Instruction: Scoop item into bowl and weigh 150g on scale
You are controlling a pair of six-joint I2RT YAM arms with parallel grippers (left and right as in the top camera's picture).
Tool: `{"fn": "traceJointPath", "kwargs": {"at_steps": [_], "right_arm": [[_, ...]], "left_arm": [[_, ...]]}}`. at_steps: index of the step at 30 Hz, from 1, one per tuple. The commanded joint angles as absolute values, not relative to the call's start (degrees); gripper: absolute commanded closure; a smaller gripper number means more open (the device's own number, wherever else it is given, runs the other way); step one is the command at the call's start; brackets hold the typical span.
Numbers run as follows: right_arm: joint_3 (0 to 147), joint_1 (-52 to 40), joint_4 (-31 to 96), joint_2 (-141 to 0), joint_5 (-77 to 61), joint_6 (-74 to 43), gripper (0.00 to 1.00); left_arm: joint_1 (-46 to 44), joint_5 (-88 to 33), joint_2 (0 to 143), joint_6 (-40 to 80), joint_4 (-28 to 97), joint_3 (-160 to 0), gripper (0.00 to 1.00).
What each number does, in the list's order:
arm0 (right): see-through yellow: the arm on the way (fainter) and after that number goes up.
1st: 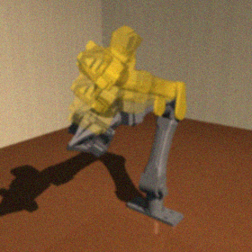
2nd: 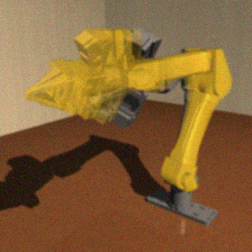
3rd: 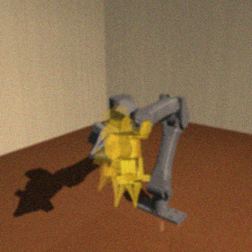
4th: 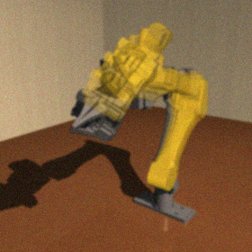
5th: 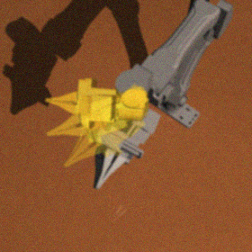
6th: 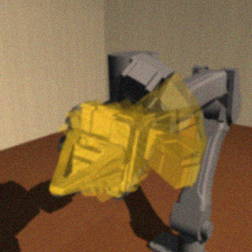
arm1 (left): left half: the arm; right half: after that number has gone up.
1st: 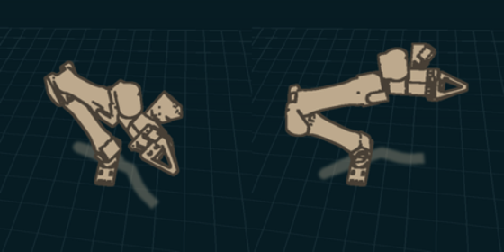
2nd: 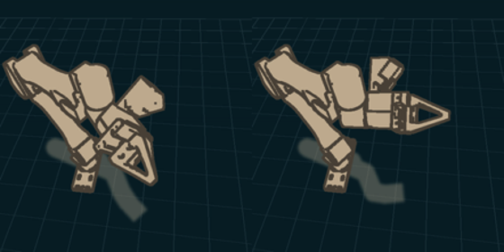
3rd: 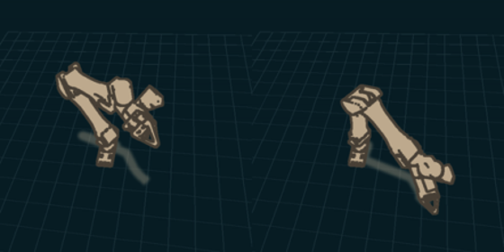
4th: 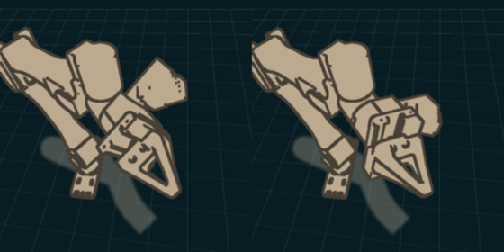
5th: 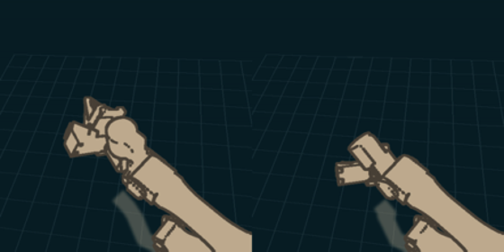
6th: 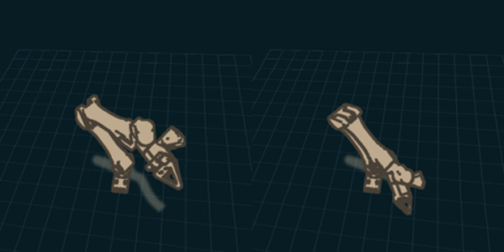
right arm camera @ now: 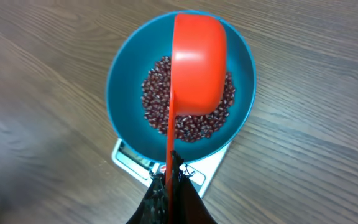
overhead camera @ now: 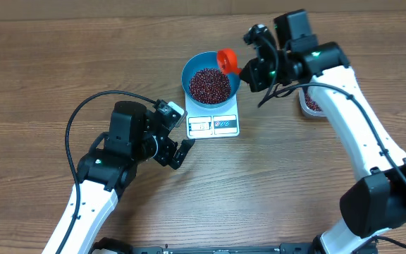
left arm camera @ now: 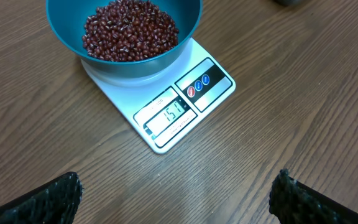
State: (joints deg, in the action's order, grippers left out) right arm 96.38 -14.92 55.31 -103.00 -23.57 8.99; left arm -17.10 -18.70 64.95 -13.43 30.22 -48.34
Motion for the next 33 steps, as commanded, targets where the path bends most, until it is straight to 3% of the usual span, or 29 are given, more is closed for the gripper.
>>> {"fn": "traceJointPath", "kwargs": {"at_steps": [1,15,33], "right_arm": [[98.4,-11.9,55.6,-99.2,-32.0,8.8,0.96],[98.4,-12.0,56.7,-98.8,-33.4,8.7,0.96],[98.3,-21.3,53.1,-100.8,-11.9,4.3,0.96]], "left_arm": [[-16.8,-19.1,65.3,-12.6,30.2,-48.1,0.0],[-16.8,-19.1,65.3,-12.6,30.2,-48.1,0.01],[-16.8,-19.1,65.3,-12.6,30.2,-48.1,0.0]]}}
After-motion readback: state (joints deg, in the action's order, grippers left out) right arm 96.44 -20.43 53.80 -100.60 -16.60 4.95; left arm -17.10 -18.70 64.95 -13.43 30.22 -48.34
